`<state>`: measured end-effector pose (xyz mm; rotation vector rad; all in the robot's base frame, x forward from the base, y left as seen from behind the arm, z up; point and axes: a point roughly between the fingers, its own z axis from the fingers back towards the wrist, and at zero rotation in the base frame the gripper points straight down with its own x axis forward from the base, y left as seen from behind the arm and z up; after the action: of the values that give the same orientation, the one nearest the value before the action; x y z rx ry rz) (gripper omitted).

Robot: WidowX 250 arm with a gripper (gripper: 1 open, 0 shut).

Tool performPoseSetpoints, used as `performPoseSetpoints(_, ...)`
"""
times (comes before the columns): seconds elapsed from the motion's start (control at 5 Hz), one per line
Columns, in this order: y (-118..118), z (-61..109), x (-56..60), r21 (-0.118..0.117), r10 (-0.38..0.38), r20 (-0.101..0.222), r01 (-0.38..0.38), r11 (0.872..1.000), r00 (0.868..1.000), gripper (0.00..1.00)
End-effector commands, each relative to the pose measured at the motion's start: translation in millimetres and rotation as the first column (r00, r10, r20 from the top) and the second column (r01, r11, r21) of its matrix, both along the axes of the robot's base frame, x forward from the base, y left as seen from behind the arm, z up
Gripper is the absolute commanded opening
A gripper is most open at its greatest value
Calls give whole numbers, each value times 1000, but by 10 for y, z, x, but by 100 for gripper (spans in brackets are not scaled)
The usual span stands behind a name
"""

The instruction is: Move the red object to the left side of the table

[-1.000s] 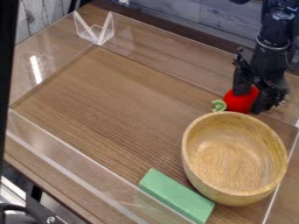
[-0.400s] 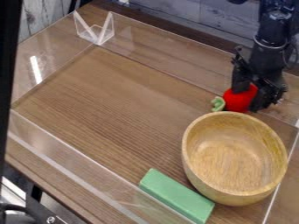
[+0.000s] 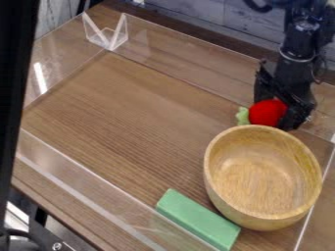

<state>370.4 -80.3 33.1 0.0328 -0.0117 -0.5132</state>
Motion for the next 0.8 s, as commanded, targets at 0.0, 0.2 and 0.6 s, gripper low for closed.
performPoseSetpoints(0.0, -9, 156, 108, -19, 6, 65, -5, 1000, 998, 0)
performPoseSetpoints(0.2, 36, 304, 88, -38, 29, 74, -26, 999, 997, 0)
performPoseSetpoints(0.6, 343, 866, 43, -68, 138, 134, -129, 989, 981, 0)
